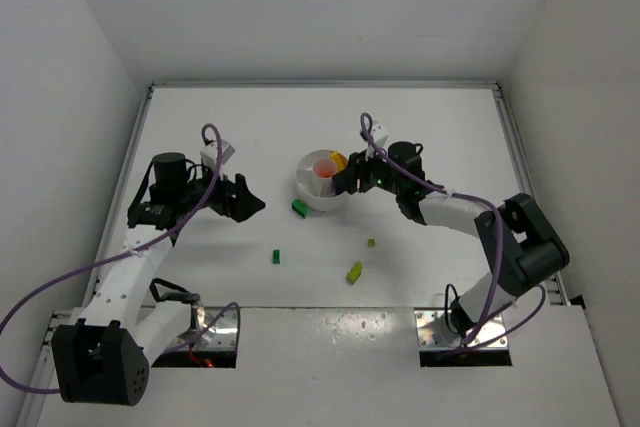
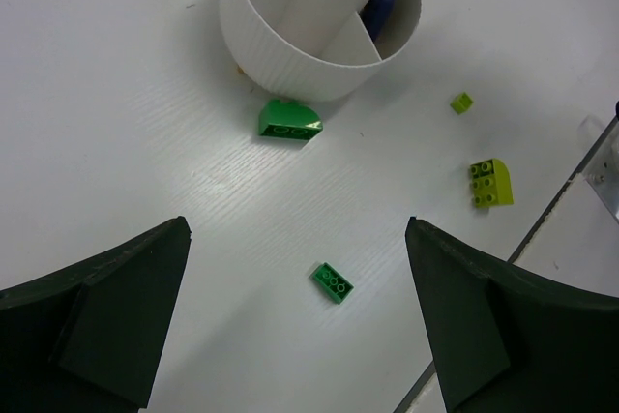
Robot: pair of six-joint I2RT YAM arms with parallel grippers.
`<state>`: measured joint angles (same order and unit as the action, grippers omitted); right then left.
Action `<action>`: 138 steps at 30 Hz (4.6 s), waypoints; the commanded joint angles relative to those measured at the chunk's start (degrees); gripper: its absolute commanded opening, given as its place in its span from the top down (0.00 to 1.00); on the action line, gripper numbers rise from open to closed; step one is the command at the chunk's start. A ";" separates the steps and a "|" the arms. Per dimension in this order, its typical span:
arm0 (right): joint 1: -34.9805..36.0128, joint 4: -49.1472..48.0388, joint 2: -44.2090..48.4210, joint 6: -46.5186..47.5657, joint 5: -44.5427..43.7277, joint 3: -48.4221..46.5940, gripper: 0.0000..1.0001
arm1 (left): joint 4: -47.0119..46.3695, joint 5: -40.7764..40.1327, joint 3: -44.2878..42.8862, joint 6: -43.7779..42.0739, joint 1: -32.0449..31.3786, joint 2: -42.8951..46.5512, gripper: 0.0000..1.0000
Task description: Sort the legos into containers by color
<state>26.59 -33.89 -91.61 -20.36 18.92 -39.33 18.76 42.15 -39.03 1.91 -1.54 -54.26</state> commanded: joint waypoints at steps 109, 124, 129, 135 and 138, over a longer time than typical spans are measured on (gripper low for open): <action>-7.78 41.98 25.52 23.17 9.03 2.51 0.43 | -11.05 -31.00 -5.01 -7.09 -31.25 -27.15 0.72; -7.78 41.45 25.09 19.57 10.70 2.51 0.43 | -10.49 -29.41 -14.68 -7.10 -24.65 -16.93 0.71; -7.78 40.92 25.08 19.57 10.70 1.89 0.43 | -11.82 -28.18 -16.61 -6.57 -24.65 -19.74 0.71; -7.78 39.60 23.33 18.43 12.46 2.51 0.43 | -8.76 -27.56 -21.87 -9.38 -24.12 -24.92 0.71; -7.78 39.60 23.32 18.43 12.46 2.51 0.43 | -7.87 -26.16 -26.27 -8.50 -21.58 -29.93 0.71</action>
<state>19.14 8.27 -68.20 -1.30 29.80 -35.59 11.27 14.20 -60.62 -6.44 -25.63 -81.03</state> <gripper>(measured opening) 0.569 0.546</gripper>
